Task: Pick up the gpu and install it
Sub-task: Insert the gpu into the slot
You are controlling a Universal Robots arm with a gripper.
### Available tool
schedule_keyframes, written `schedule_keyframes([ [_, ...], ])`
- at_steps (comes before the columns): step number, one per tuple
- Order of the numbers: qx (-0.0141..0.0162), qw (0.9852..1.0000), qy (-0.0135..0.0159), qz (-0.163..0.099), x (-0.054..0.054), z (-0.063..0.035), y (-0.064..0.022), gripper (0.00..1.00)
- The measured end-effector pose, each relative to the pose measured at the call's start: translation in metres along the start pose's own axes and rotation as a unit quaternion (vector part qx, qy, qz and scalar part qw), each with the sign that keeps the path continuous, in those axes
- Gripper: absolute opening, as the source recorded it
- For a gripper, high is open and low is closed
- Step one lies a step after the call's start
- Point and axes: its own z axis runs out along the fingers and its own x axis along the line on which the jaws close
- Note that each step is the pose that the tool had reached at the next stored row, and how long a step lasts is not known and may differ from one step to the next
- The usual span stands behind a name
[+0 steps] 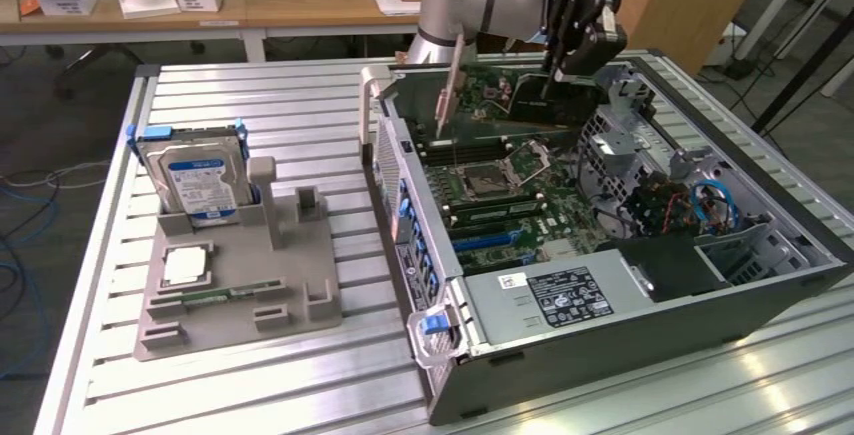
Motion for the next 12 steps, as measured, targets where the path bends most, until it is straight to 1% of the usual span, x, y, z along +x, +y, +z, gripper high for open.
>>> schedule_keyframes([
  [5,-0.0004,0.9998,0.0,-0.02,0.0,0.0002,0.0,0.26],
  [9,-0.0008,0.9993,0.0001,-0.038,0.0,0.0004,0.0,0.26],
  [12,-0.0009,0.9991,0.0001,-0.042,0.0,0.0004,0.0,0.26],
])
